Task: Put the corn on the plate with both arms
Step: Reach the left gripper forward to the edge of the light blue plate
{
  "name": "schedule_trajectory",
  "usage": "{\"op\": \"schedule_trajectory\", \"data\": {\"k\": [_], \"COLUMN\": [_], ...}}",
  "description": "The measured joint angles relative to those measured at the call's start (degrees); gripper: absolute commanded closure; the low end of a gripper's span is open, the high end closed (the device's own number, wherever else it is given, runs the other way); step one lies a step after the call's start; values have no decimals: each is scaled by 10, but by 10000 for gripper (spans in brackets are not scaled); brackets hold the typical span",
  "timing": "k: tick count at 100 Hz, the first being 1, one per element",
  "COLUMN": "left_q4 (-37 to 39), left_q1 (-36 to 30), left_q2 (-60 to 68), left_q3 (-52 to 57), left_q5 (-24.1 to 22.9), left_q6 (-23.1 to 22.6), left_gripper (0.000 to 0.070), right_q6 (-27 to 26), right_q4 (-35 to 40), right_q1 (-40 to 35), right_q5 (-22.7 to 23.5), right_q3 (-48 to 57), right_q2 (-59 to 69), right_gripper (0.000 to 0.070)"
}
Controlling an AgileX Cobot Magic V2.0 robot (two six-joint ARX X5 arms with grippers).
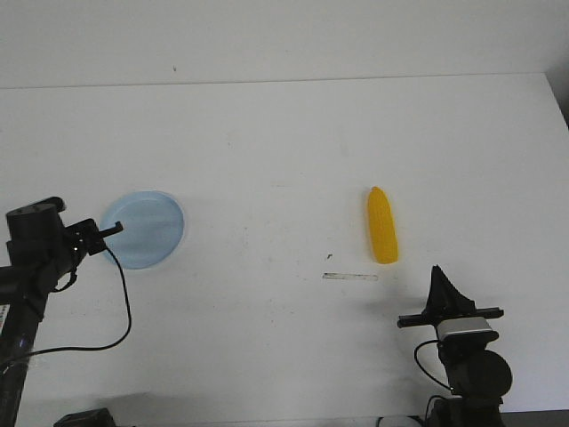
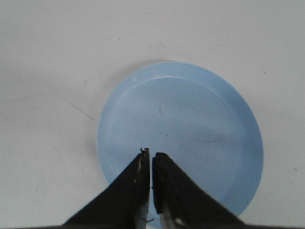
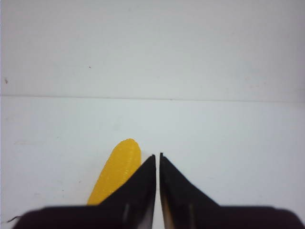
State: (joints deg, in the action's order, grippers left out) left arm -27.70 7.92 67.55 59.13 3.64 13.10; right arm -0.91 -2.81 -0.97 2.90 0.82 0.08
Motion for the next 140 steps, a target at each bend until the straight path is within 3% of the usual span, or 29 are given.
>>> {"op": "schedule_trajectory", "data": {"k": [19, 31, 59, 72, 140], "left_q4": [-6, -9, -2, -6, 12], "left_q1": [104, 142, 158, 156, 123], "left_q2": [25, 39, 103, 143, 222], "left_q3": [0, 0, 0, 0, 0], "left_q5": [131, 170, 174, 176, 176], "left_q6": [31, 36, 41, 41, 41], "left_gripper": [698, 697, 677, 523, 522], "right_q6": [0, 0, 0, 0, 0], "right_q4": [0, 0, 0, 0, 0], "right_q1": [0, 0, 0, 0, 0], "right_q5": [0, 0, 0, 0, 0], "right_q3": [0, 0, 0, 0, 0], "right_q2": [0, 0, 0, 0, 0], "right_gripper": [685, 685, 685, 685, 685]}}
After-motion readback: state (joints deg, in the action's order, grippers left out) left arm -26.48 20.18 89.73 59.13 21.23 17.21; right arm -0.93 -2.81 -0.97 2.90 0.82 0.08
